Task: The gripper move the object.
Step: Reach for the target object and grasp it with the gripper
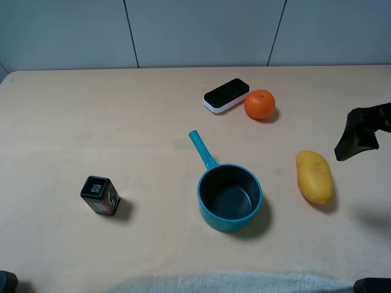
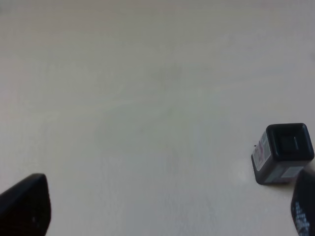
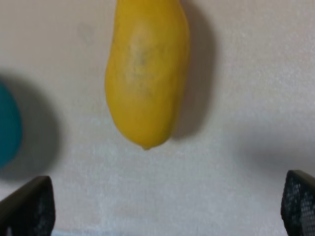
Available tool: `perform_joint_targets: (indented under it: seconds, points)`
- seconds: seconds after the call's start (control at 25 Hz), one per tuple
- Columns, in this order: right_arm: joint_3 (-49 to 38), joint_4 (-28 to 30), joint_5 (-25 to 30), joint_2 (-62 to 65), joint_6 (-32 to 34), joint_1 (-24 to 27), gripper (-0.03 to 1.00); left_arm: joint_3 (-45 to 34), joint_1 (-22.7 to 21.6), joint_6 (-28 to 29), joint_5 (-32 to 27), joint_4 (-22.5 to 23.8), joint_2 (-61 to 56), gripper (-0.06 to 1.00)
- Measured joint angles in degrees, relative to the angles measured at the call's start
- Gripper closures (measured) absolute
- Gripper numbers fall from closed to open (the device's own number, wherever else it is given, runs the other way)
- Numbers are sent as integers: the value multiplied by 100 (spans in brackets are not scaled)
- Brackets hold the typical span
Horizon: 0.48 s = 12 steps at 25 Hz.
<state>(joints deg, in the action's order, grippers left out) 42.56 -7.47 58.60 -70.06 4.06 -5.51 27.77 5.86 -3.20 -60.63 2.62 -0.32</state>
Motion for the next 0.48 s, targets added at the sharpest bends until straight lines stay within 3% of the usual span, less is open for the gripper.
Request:
perform_joint_targets:
  seconds: [0.48]
  points:
    - [0,-94,-521,-911,-34,-43,27,0,0,0,0,0,0,-5]
